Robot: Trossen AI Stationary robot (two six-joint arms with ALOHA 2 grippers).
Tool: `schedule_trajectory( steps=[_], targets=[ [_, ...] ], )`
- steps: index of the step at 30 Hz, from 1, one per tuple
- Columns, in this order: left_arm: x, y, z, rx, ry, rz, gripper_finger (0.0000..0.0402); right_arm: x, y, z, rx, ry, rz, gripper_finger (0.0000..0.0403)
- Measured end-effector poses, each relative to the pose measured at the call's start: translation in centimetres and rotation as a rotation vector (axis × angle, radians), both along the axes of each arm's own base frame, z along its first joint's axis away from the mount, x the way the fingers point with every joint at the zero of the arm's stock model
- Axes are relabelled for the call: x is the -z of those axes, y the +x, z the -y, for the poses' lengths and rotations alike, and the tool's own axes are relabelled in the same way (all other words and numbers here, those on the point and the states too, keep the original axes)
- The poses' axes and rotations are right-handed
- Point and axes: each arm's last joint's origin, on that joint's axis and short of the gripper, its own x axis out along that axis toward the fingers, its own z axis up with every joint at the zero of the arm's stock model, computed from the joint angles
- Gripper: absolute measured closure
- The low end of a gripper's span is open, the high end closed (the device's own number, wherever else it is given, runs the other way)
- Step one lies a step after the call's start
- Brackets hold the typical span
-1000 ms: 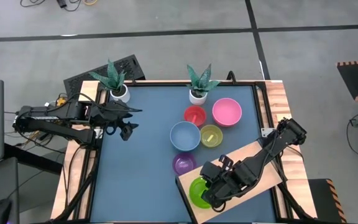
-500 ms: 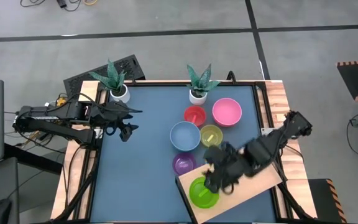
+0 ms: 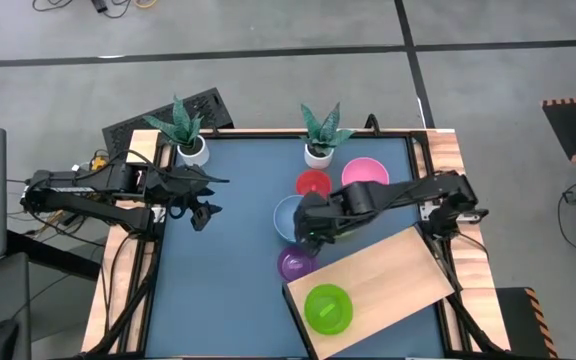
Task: Place and stack bowls onto a shelf
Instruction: Stack the purple bowl on top of the green bowl on the shelf
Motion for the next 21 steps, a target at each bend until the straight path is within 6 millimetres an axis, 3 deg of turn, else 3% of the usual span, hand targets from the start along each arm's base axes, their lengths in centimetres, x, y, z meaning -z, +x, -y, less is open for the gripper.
schedule_trajectory(
  steps=[5,9,21],
  targets=[
    [0.0,0.0,0.0,0.002,0.003,0.002,0.0132,1.7,0.7,-0.9,-0.003,0.008,-0.013,0.0143],
    [-0.1,0.0,0.0,0.002,0.012,0.006,0.0132,4.7,0.8,-1.4,-0.009,0.065,-0.04,0.0143],
    [-0.1,0.0,0.0,0.005,0.018,0.004,0.0132,11.1,1.0,-0.9,-0.058,0.229,-0.028,0.0143]
  ],
)
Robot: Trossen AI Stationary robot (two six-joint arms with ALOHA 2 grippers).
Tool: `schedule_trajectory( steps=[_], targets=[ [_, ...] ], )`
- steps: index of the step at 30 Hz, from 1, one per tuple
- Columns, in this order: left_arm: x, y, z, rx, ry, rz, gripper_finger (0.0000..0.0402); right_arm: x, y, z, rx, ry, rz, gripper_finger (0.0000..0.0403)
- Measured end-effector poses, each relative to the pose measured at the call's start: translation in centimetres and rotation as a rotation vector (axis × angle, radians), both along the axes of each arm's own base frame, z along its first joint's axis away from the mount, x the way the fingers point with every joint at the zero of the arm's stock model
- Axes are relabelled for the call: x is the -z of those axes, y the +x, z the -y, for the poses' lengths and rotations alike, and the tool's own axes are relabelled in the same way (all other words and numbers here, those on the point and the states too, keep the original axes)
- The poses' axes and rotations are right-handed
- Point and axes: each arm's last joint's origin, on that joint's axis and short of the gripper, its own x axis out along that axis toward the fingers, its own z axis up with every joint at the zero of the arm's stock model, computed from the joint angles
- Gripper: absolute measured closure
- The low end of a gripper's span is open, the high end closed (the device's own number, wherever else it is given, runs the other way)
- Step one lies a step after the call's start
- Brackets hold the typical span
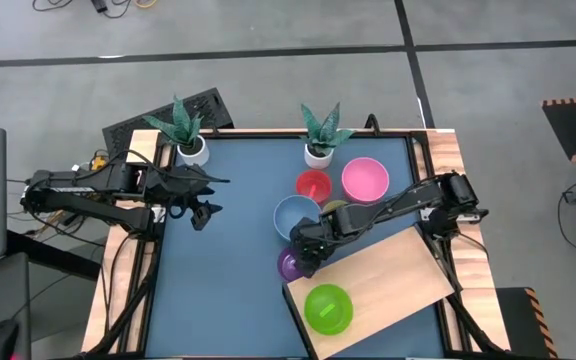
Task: Place and stack bowls onto a shelf
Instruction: Stack the purple bowl on top of the green bowl on the shelf
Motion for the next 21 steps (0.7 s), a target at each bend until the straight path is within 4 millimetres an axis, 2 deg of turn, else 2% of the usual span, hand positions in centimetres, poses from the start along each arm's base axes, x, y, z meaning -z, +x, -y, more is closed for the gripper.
schedule_trajectory(
  steps=[5,10,21],
  targets=[
    [0.0,0.0,0.0,0.0,-0.001,0.0,0.0132,1.5,0.1,1.2,0.033,0.021,0.011,0.0143],
    [0.0,0.0,0.0,-0.003,-0.002,0.001,0.0132,1.6,0.4,2.2,0.035,0.012,0.015,0.0143],
    [0.0,0.0,0.0,0.0,0.0,0.0,0.0132,2.2,0.2,2.3,0.038,-0.027,-0.016,0.0143]
  ],
)
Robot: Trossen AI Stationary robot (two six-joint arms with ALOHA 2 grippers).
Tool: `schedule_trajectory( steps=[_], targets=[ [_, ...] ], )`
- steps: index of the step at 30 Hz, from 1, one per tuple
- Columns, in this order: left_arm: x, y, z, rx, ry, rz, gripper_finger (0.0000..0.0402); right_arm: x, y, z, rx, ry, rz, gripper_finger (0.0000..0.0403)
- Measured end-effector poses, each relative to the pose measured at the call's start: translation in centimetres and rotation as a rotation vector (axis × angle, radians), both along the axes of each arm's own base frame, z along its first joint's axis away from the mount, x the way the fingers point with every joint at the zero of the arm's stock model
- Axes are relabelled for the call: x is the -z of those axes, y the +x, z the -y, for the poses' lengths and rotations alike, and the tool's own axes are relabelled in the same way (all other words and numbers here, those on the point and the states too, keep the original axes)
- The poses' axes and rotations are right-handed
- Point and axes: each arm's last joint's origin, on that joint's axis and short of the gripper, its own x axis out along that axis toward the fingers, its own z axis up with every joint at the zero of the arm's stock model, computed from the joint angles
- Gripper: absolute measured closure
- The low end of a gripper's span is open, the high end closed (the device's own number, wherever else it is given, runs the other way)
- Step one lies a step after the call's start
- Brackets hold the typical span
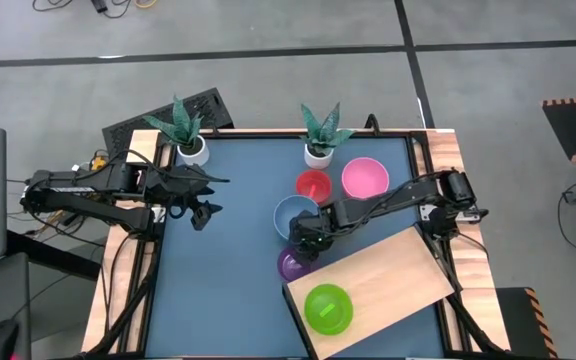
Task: Place and stack bowls onto a shelf
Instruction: Stack the purple bowl on top of the green bowl on the shelf
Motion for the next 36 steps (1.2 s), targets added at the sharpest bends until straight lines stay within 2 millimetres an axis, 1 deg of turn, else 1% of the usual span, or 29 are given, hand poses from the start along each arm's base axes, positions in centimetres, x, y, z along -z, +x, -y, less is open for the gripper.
schedule_trajectory(
  steps=[5,7,13,19,22,24,26,28,30,34,35,36],
  targets=[
    [0.0,0.0,0.0,0.0,0.0,0.0,0.0132,1.8,-0.2,0.0,0.022,0.019,-0.017,0.0143],
    [0.0,0.0,0.0,0.0,0.0,-0.001,0.0132,2.1,-0.1,0.0,0.042,0.034,0.013,0.0143],
    [0.0,0.0,-0.1,-0.011,0.012,-0.001,0.0132,2.2,-0.1,0.0,0.03,0.013,0.008,0.0143],
    [0.0,0.0,-0.1,-0.005,0.021,-0.004,0.0132,4.3,0.4,-0.5,-0.005,0.019,-0.038,0.0143],
    [0.0,0.0,-0.1,-0.004,0.023,-0.006,0.0132,4.6,0.6,-0.8,-0.019,0.031,-0.028,0.0144],
    [0.0,0.0,-0.1,-0.004,0.023,-0.006,0.0132,4.4,0.8,-0.8,-0.017,0.028,-0.006,0.0152],
    [0.0,0.0,-0.1,-0.003,0.024,-0.006,0.0132,4.0,0.7,-0.6,-0.01,0.018,-0.001,0.0173],
    [0.0,0.0,-0.1,-0.005,0.025,-0.006,0.0132,3.9,0.5,-0.3,0.007,0.015,-0.013,0.0209],
    [0.0,0.0,-0.1,-0.009,0.029,-0.006,0.0132,3.9,0.4,-0.1,0.024,0.019,-0.032,0.0258],
    [0.0,0.0,-0.1,-0.012,0.032,-0.006,0.0132,4.0,0.2,0.0,0.029,0.021,-0.048,0.037],
    [0.0,0.0,-0.1,-0.012,0.032,-0.006,0.0132,4.0,0.2,0.0,0.028,0.022,-0.048,0.0381],
    [0.0,0.0,-0.1,-0.012,0.033,-0.006,0.0132,4.0,0.2,0.0,0.03,0.023,-0.049,0.0381]
  ],
)
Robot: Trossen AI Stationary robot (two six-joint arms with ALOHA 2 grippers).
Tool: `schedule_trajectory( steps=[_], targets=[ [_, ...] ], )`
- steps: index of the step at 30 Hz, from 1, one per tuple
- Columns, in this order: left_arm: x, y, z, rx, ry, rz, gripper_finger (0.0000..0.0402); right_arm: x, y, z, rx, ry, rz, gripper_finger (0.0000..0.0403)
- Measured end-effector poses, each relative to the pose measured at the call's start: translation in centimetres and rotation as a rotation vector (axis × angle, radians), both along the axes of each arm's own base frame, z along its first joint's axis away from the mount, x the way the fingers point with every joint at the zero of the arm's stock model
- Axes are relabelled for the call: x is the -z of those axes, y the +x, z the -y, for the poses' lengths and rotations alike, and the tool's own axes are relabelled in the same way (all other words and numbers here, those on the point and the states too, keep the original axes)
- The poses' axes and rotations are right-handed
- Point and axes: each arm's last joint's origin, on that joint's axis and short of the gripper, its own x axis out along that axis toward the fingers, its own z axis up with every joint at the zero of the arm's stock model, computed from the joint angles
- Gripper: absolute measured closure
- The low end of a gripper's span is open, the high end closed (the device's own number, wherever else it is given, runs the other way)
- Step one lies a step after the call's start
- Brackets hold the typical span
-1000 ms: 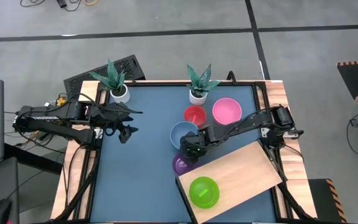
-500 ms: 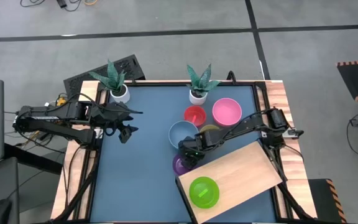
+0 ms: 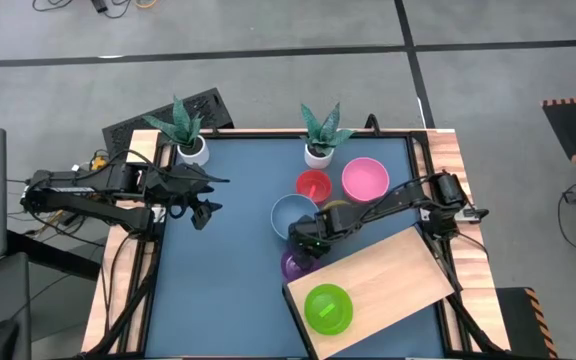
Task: Place and stack bowls onto a shelf
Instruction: Stack the purple bowl on top of the green bowl on the shelf
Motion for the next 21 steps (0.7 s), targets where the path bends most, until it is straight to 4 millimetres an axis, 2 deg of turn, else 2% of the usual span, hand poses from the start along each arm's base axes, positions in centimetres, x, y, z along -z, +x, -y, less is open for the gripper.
schedule_trajectory(
  steps=[6,16,21],
  targets=[
    [0.0,0.0,0.0,0.001,0.006,-0.001,0.0132,-0.7,-0.3,0.0,0.02,0.015,0.001,0.0381],
    [0.0,0.0,0.0,0.0,0.01,0.0,0.0132,-5.3,-0.1,0.0,0.006,0.021,0.049,0.0381],
    [0.0,0.0,0.0,-0.001,0.019,0.0,0.0132,-6.8,0.4,-0.1,0.0,0.013,0.083,0.0381]
  ],
)
